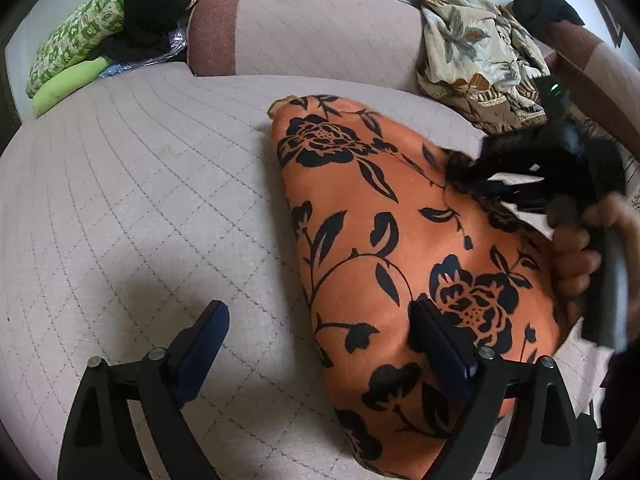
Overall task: Fold small clothes
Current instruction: 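Fold the lifted blouse over onto itself with the right gripper and release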
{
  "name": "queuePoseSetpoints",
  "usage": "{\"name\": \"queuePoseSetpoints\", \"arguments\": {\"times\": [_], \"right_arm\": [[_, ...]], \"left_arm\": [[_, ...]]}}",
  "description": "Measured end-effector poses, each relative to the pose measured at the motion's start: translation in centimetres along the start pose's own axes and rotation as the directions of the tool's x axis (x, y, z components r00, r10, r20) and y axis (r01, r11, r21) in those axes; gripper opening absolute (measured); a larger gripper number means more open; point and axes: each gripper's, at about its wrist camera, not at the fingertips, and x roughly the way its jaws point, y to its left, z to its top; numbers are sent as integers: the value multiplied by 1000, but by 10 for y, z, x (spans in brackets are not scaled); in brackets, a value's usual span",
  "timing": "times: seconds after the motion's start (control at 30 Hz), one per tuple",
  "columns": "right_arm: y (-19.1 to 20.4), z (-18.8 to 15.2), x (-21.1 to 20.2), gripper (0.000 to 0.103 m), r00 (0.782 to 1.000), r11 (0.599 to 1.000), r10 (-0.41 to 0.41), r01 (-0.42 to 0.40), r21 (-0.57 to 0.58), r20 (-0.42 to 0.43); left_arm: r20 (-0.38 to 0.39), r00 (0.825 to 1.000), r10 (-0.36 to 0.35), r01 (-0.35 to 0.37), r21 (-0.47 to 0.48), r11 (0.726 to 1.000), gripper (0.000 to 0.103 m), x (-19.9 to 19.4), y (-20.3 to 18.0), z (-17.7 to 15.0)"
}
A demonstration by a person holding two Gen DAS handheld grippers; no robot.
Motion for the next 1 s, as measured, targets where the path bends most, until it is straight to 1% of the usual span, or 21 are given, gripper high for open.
{"name": "queuePoseSetpoints", "arguments": {"times": [0.07,0.1,0.17,0.23,0.27,0.3,0.33,0.37,0.4,0.47,0.5,0.53,0.6,0.63,0.7,0.73,0.8,0.87,0.9,0.97,1.0], "right_arm": [[1,-4,-16,33,1000,1000,16,-15,-21,25],[2,-10,-29,33,999,998,25,-23,-53,46],[-5,-23,-54,34,996,996,58,-53,-70,68],[-10,-44,-84,35,987,987,135,-127,-95,89],[-9,-54,-95,35,983,983,154,-143,-115,98],[-10,-69,-105,35,983,981,153,-139,-136,99],[-10,-80,-112,35,985,980,148,-133,-149,90],[-11,-93,-111,35,988,977,141,-128,-170,64],[-13,-107,-102,35,994,976,108,-101,-194,26],[-22,-131,-82,34,1000,969,-5,1,-246,-13],[-23,-138,-76,34,1000,960,-25,27,-277,10],[-22,-141,-79,34,999,955,-25,34,-295,35],[-10,-130,-83,33,998,957,-59,56,-284,-3],[-5,-125,-86,35,998,959,-57,51,-279,-12],[11,-108,-93,35,999,954,-26,32,-297,23],[26,-98,-101,35,998,946,-3,21,-325,57],[52,-82,-100,35,996,932,25,7,-363,83],[73,-70,-87,35,997,924,45,-15,-381,70],[85,-64,-77,35,997,920,53,-27,-390,57],[104,-48,-47,35,997,922,67,-52,-385,25],[110,-44,-37,35,997,924,78,-69,-376,10]], "left_arm": [[10,1000,11,-11,20,1000,95,-5,-1,2],[15,1000,14,-14,27,1000,95,-7,-2,2],[28,999,22,-23,48,999,94,-14,-4,2],[35,999,28,-30,65,997,94,-21,-6,1],[41,999,31,-34,73,997,94,-25,-6,-1],[43,998,35,-38,78,996,94,-27,-6,-2],[44,998,45,-49,87,995,94,-29,-7,-5],[41,998,55,-59,93,994,94,-29,-7,-8],[33,997,66,-70,102,992,94,-28,-9,-12],[11,995,94,-95,128,987,95,-21,-15,-22],[-3,994,107,-105,141,984,96,-15,-17,-26],[-4,993,119,-117,148,982,97,-12,-17,-29],[21,991,133,-135,156,978,99,-13,-18,-30],[33,991,133,-137,169,976,98,-15,-18,-29],[59,989,133,-141,180,973,98,-23,-17,-28],[79,987,140,-152,177,972,98,-28,-15,-27],[107,981,159,-175,163,971,98,-35,-11,-26],[144,974,175,-195,140,971,98,-44,-4,-23],[155,973,173,-192,125,973,98,-47,2,-21],[150,976,155,-171,100,980,98,-48,8,-18],[136,979,150,-165,104,981,98,-44,8,-16]]}}
